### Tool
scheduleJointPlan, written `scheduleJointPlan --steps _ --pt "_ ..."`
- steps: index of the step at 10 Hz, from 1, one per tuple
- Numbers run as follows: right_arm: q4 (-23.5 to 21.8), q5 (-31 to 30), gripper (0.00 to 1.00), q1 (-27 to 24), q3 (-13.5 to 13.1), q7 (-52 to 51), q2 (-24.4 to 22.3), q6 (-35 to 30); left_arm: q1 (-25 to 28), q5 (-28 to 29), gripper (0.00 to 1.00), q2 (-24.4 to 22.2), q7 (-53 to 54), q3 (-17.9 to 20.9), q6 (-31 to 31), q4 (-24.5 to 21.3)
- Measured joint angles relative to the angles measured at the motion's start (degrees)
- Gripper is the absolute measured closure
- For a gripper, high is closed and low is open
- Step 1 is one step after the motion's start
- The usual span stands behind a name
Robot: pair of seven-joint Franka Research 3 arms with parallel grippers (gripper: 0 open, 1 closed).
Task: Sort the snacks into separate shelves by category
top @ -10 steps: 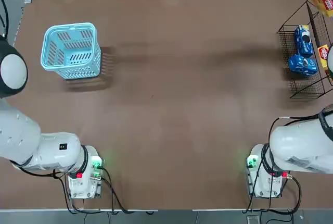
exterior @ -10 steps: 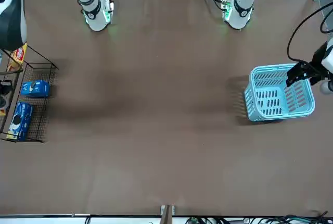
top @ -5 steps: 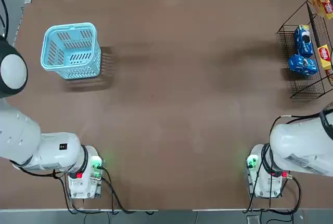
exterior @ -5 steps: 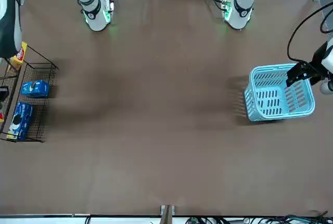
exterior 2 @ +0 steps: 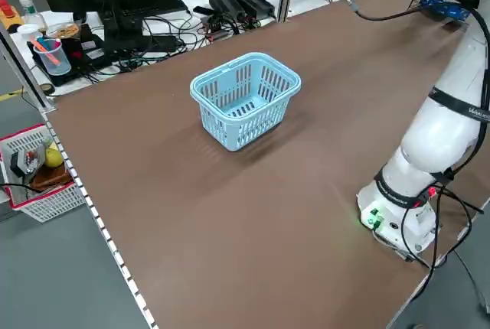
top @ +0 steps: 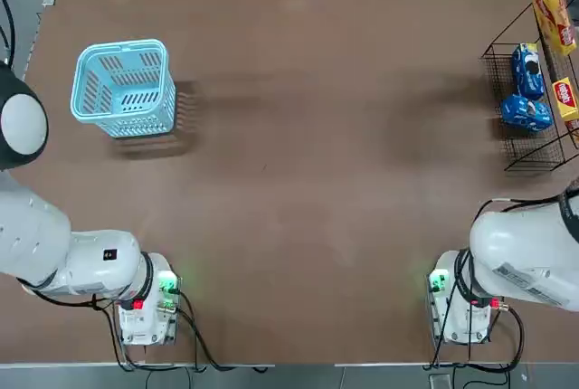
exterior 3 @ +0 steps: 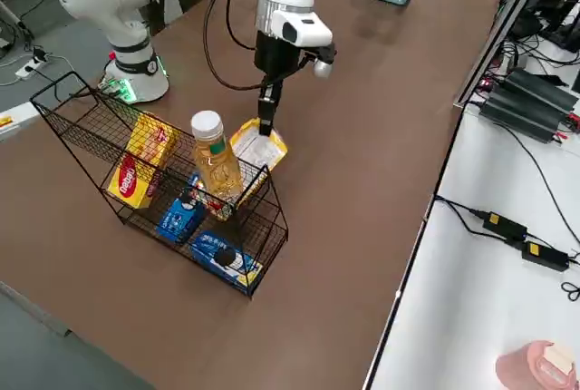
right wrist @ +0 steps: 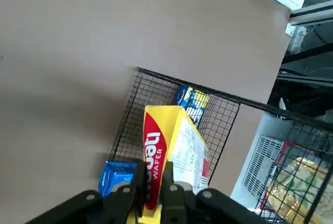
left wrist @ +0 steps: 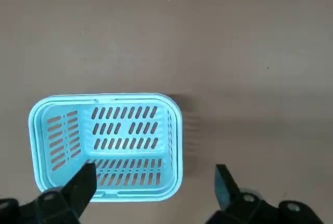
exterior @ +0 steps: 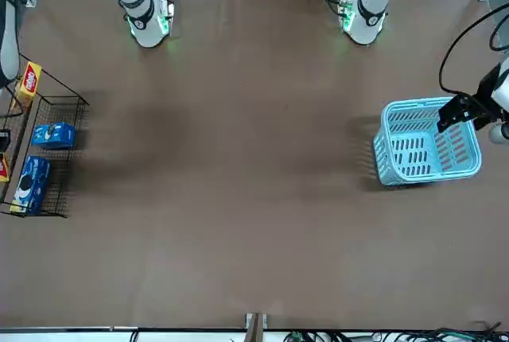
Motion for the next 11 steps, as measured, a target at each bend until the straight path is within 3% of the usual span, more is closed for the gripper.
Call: scheduleJointPlan --steps 4,6,7,11 --pt "-0.26 0.88 0.84 -1.51 0.04 -1.76 -0.42 0.21 0.0 0.0 0.0 0.0 0.0 0.0 0.02 0.0" --pt "-0.26 0.96 0.73 -1.75 0.05 -2.4 -0.43 0.26 0.0 0.0 0.0 0.0 0.0 0.0 0.03 0.0" --pt "-0.26 0.99 0.59 -1.8 0.06 -2.7 -0.49 0.28 0.0 0.0 0.0 0.0 0.0 0.0 0.03 0.0" --pt "-0.26 1.69 0.54 -2.34 0.06 -3.9 -0.61 0.29 0.0 0.0 0.0 0.0 0.0 0.0 0.03 0.0"
